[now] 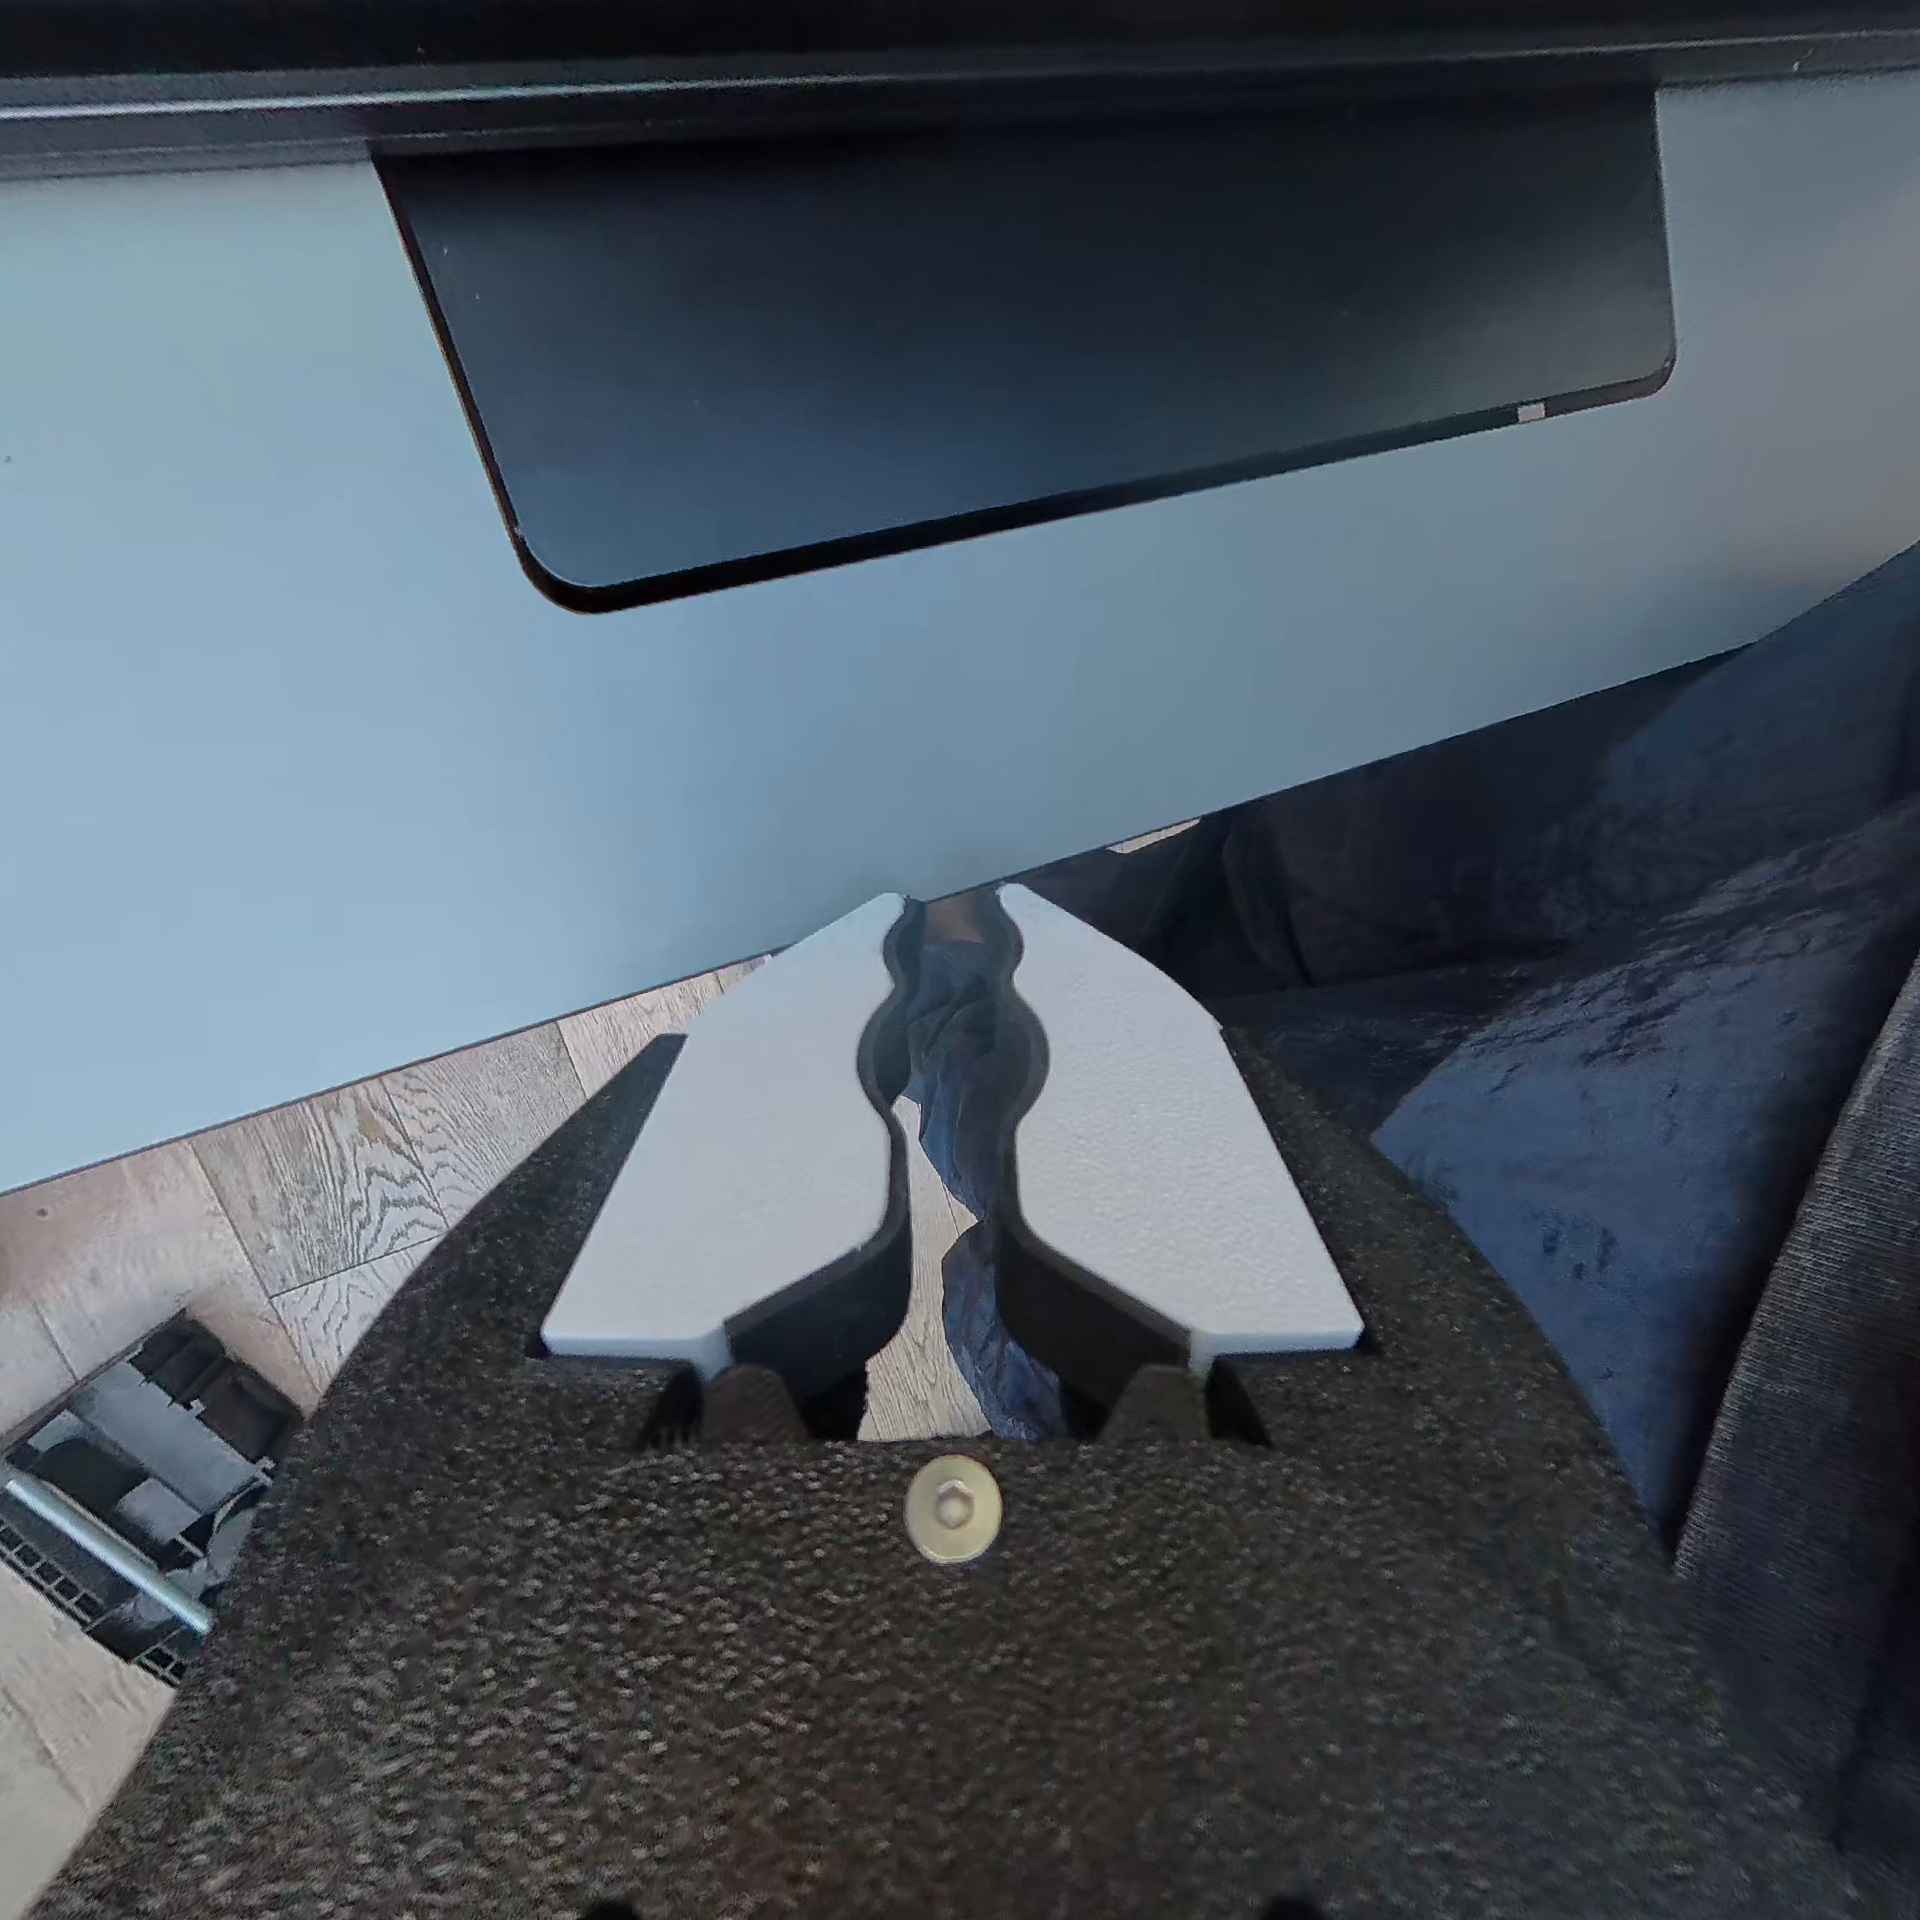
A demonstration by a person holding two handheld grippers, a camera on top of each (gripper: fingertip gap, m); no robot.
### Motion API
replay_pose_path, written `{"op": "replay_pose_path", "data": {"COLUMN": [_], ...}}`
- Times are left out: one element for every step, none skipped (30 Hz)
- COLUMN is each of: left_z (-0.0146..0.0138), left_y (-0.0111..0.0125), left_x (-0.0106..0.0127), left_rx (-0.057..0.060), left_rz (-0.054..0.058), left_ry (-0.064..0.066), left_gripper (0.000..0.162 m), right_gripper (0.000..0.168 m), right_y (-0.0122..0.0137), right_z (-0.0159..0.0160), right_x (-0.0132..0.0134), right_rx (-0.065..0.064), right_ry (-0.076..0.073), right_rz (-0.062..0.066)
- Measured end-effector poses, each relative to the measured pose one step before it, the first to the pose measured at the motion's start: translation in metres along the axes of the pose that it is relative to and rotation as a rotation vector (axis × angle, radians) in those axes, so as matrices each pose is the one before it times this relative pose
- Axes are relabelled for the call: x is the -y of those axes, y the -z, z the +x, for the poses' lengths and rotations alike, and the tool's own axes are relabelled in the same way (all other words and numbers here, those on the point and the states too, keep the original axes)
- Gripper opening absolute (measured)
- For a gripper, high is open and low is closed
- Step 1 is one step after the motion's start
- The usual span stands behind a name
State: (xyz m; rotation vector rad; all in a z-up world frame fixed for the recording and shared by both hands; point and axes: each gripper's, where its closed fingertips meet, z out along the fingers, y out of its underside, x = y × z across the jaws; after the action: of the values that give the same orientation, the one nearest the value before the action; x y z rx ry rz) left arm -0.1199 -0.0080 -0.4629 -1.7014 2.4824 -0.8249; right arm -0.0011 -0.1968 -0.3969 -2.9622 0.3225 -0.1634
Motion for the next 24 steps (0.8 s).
{"op": "replay_pose_path", "data": {"left_z": [0.00033, 0.00035, 0.00049, 0.00057, 0.00048, 0.00056, 0.00053, 0.00065, 0.00071, 0.00077, 0.00084, 0.00089, 0.00087, 0.00100, 0.00116, 0.00124, 0.00132, 0.00163, 0.00188, 0.00207, 0.00212, 0.00176, 0.00100, 0.00044], "left_y": [0.00080, 0.00066, 0.00061, 0.00048, 0.00042, 0.00032, 0.00020, 0.00016, -0.00012, -0.00016, -0.00047, -0.00043, -0.00053, -0.00044, -0.00032, -0.00049, -0.00053, -0.00053, -0.00053, -0.00053, -0.00051, -0.00018, 0.00038, 0.00068], "left_x": [-0.00115, -0.00134, -0.00132, -0.00112, -0.00075, -0.00013, 0.00039, 0.00083, 0.00139, 0.00189, 0.00224, 0.00237, 0.00258, 0.00275, 0.00291, 0.00278, 0.00236, 0.00203, 0.00149, 0.00091, 0.00030, -0.00018, -0.00030, -0.00021], "left_rx": [0.0016, 0.0015, 0.0009, 0.0006, 0.0009, 0.0006, 0.0002, 0.0003, -0.0002, -0.0004, -0.0005, -0.0007, -0.0006, -0.0002, -0.0003, -0.0002, 0.0000, -0.0003, -0.0002, 0.0000, 0.0014, 0.0041, 0.0090, 0.0095], "left_rz": [-0.0024, -0.0034, -0.0043, -0.0044, -0.0042, -0.0031, -0.0023, -0.0022, -0.0019, -0.0012, -0.0009, -0.0011, -0.0011, -0.0001, 0.0012, 0.0014, 0.0016, 0.0020, 0.0020, 0.0024, 0.0017, 0.0024, 0.0056, 0.0097], "left_ry": [0.0015, 0.0010, 0.0002, -0.0007, -0.0013, -0.0017, -0.0022, -0.0030, -0.0038, -0.0048, -0.0054, -0.0058, -0.0058, -0.0054, -0.0046, -0.0031, -0.0020, -0.0001, 0.0022, 0.0034, 0.0043, 0.0038, 0.0043, 0.0095], "left_gripper": [0.012, 0.012, 0.012, 0.012, 0.012, 0.012, 0.012, 0.012, 0.012, 0.012, 0.012, 0.012, 0.012, 0.012, 0.012, 0.012, 0.012, 0.012, 0.012, 0.012, 0.012, 0.012, 0.012, 0.012], "right_gripper": [0.023, 0.023, 0.024, 0.025, 0.026, 0.026, 0.027, 0.028, 0.028, 0.028, 0.028, 0.028, 0.028, 0.029, 0.029, 0.029, 0.030, 0.030, 0.030, 0.030, 0.030, 0.030, 0.030, 0.030], "right_y": [0.00253, 0.00353, 0.00422, 0.00436, 0.00422, 0.00390, 0.00328, 0.00271, 0.00192, 0.00112, 0.00065, 0.00026, -0.00010, -0.00012, -0.00017, 0.00002, 0.00025, 0.00041, 0.00041, 0.00059, 0.00068, 0.00066, 0.00066, 0.00045], "right_z": [-0.00021, -0.00019, -0.00053, -0.00017, 0.00002, 0.00057, 0.00096, 0.00077, 0.00058, 0.00030, 0.00053, 0.00040, 0.00033, 0.00041, 0.00028, 0.00033, 0.00040, 0.00044, 0.00028, 0.00014, 0.00042, 0.00059, 0.00044, 0.00030], "right_x": [0.00190, 0.00305, 0.00362, 0.00385, 0.00371, 0.00304, 0.00252, 0.00160, 0.00053, -0.00025, -0.00063, -0.00116, -0.00176, -0.00219, -0.00232, -0.00232, -0.00217, -0.00183, -0.00177, -0.00144, -0.00114, -0.00065, -0.00018, 0.00003], "right_rx": [0.0015, 0.0055, 0.0099, 0.0100, 0.0097, 0.0070, 0.0047, 0.0057, 0.0083, 0.0086, 0.0066, 0.0059, 0.0052, 0.0039, 0.0039, 0.0026, 0.0015, 0.0021, 0.0036, 0.0040, 0.0026, 0.0011, 0.0015, 0.0021], "right_ry": [-0.0172, -0.0198, -0.0218, -0.0224, -0.0223, -0.0199, -0.0145, -0.0121, -0.0114, -0.0095, -0.0081, -0.0062, -0.0050, -0.0048, -0.0038, -0.0021, -0.0026, -0.0045, -0.0054, -0.0047, -0.0032, 0.0001, 0.0043, 0.0075], "right_rz": [0.0234, 0.0282, 0.0298, 0.0286, 0.0266, 0.0220, 0.0188, 0.0140, 0.0069, 0.0047, 0.0045, 0.0031, 0.0010, 0.0001, -0.0008, 0.0001, 0.0019, 0.0044, 0.0045, 0.0057, 0.0073, 0.0082, 0.0084, 0.0075]}}
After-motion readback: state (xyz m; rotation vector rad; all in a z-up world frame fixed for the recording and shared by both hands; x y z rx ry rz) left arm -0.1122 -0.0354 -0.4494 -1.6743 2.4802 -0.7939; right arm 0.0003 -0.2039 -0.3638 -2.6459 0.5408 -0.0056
